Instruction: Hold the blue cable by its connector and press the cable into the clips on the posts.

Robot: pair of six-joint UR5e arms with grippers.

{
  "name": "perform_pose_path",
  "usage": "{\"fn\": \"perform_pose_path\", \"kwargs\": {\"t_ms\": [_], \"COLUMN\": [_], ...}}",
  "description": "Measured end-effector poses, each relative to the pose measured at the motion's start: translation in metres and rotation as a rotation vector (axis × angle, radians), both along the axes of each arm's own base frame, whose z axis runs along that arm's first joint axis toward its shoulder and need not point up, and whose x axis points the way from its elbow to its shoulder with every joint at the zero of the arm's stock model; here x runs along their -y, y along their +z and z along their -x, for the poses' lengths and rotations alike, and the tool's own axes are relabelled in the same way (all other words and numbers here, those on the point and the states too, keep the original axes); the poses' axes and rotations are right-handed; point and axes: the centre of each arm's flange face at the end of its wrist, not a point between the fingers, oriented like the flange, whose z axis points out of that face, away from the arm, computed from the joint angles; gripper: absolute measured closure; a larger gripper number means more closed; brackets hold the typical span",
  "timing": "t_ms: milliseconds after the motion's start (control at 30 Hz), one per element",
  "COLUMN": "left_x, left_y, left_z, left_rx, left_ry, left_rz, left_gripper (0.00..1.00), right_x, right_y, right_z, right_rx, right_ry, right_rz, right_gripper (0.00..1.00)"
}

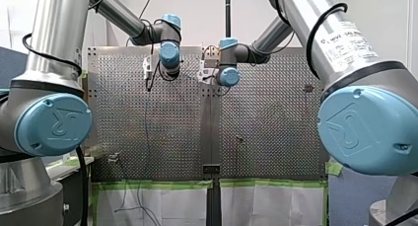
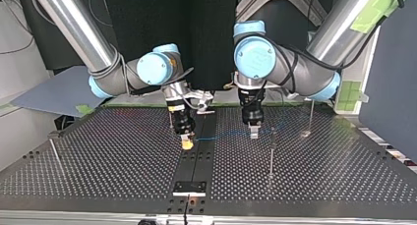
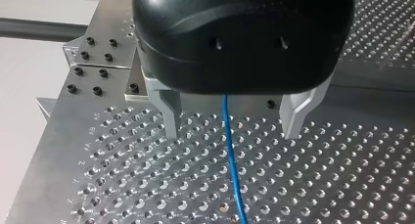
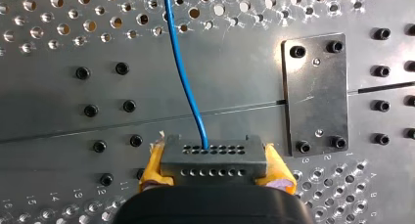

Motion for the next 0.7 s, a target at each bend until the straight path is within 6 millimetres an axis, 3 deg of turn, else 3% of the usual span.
{"fn": "perform_pose_path", "kwargs": {"t_ms": [367,700], "left_x": [0.003,0.006], "left_y": [-0.008,0.003], "left_z": [-0.019,-0.029], "left_rx": [-0.009,0.0], "left_ry": [0.006,0.009], "left_rz": [-0.01,-0.014], "left_gripper": [0.0,0.0], "right_x": [0.0,0.0], "right_y": [-0.001,-0.001], "right_z": [0.0,0.0], "right_rx": [-0.001,-0.001], "right_ry": [0.0,0.0], "right_rz": [0.0,0.0], "right_gripper": [1.0,1.0]}}
